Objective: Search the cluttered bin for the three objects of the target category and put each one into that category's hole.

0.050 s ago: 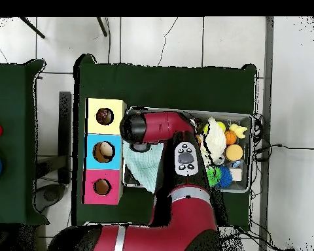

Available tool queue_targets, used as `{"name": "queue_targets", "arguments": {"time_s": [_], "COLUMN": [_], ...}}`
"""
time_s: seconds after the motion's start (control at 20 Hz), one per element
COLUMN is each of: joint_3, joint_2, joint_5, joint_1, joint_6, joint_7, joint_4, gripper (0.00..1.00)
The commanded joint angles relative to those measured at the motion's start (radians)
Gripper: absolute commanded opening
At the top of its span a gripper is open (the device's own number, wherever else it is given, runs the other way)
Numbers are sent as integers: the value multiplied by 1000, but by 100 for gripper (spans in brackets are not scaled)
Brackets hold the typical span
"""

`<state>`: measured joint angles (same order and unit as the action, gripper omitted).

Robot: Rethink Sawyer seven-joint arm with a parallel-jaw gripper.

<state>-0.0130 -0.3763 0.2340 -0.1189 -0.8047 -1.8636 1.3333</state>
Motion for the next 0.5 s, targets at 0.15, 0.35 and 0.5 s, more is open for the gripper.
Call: {"name": "queue_targets", "arguments": {"time_s": [0.15,0.35,0.5], "joint_3": [-78,-79,-83], "joint_2": [37,40,54], "joint_5": [-43,-52,-62], "joint_1": [4,3,4], "joint_6": [63,77,70], "joint_7": [-107,-112,-115], "joint_4": [82,93,73], "gripper": [100,100,100]}}
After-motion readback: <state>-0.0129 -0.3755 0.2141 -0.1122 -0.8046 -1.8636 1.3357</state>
